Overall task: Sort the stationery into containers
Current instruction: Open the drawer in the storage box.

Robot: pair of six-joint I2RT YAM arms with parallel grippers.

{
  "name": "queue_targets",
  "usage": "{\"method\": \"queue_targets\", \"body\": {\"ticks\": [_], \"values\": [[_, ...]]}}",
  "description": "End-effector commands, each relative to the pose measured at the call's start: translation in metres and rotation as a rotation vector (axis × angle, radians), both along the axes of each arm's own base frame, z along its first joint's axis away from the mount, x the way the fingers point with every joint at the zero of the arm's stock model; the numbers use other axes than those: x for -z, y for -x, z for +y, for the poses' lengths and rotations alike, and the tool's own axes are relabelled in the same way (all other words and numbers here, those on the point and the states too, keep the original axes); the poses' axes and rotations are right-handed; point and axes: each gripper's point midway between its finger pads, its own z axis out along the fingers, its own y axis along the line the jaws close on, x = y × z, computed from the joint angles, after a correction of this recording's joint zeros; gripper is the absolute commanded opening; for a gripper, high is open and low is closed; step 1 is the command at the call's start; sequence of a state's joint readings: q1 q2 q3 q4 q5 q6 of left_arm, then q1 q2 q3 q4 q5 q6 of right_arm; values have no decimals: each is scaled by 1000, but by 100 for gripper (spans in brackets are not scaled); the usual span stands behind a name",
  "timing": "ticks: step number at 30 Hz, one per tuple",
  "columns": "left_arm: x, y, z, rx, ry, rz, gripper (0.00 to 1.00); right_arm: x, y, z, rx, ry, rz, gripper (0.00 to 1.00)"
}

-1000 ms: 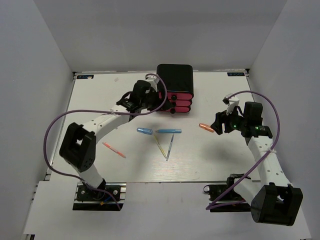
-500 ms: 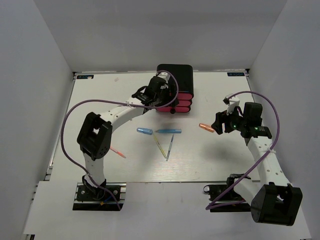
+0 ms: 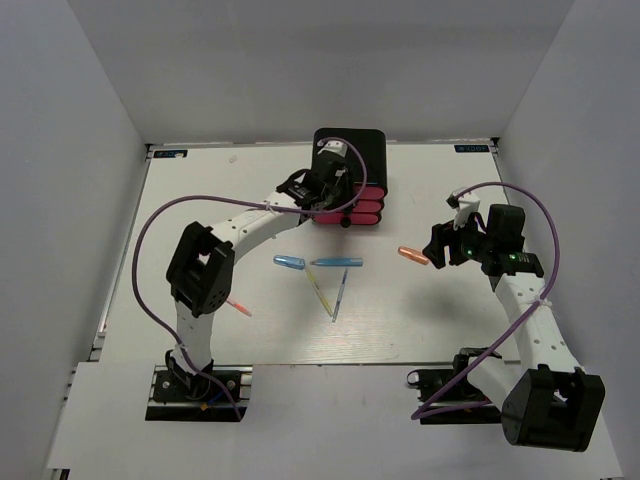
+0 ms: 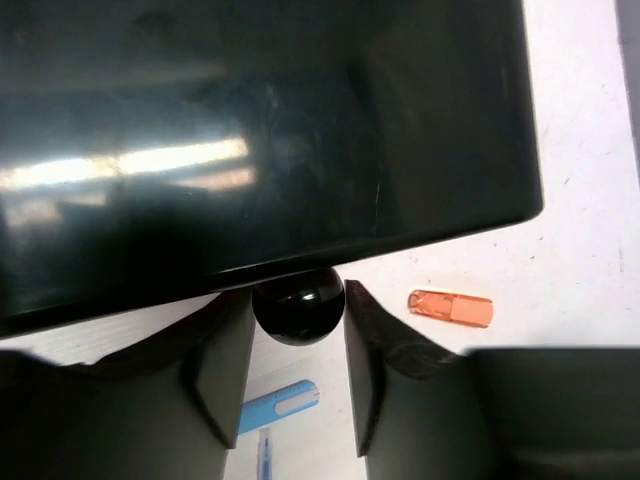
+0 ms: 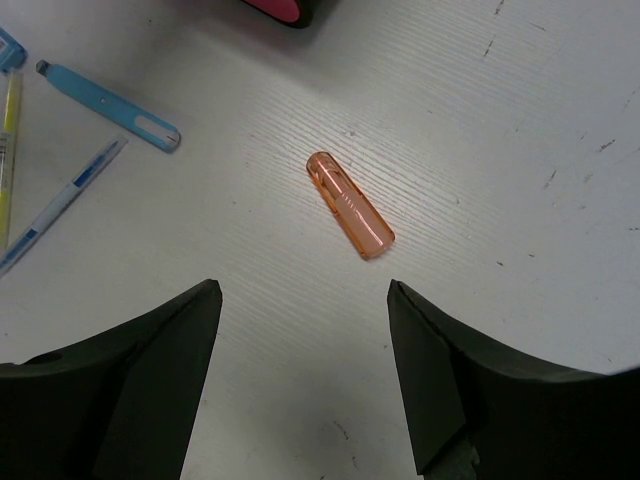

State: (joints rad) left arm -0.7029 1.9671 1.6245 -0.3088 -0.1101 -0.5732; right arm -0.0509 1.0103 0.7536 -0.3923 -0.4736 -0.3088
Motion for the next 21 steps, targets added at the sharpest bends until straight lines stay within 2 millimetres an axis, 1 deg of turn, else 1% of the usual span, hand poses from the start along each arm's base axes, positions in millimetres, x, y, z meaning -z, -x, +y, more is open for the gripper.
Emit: {"method": "queue_targets", "body": {"ticks": [1,3,4,5,6,7,8,9,10,11,12,14,16,17,18,19,20,21], "values": [[-16,-2,-2,-39,2,-21,49,-1,-1,-1,11,-3,-14,73],[-16,2,-6,-29,2,-21,41,-2,-1,-1,3,1,-22,73],[-16,2,-6,-29,2,-21,33,0,0,-1,3,3,-18,73],[-21,6,-10,-19,9,-28,30,0,1,0,-5,6,-21,73],[-15,8,-8,-19,0,-18,26,3,4,0,-10,9,-11,73],[-11,13,-3,-18,-10,-8,25,3,5,1,-30,18,-23,73],[-8,22,-5,1,-11,4,25,3,6,2,-41,19,-24,73],[-19,25,-2,1,8,-16,24,6,9,3,-52,21,-18,73],[-10,37,-2,20,1,-2,24,10,11,3,-60,27,-15,73],[-9,42,2,21,-3,3,23,11,12,3,-71,37,-17,73],[-10,48,1,31,2,-3,23,13,13,3,-79,36,-17,73],[-11,58,10,31,2,-3,22,18,14,3,-99,52,-22,73],[-5,68,13,35,0,10,21,24,17,5,-124,59,-21,75],[-9,71,16,35,5,5,21,26,16,4,-150,83,-39,75],[-5,74,18,30,7,13,23,33,18,6,-176,83,-33,77],[-6,72,17,30,14,7,28,36,19,7,-194,90,-34,80],[-1,74,19,30,5,16,35,41,19,8,-234,114,-58,81],[-1,74,19,30,5,16,43,43,16,8,-244,119,-67,81]]}}
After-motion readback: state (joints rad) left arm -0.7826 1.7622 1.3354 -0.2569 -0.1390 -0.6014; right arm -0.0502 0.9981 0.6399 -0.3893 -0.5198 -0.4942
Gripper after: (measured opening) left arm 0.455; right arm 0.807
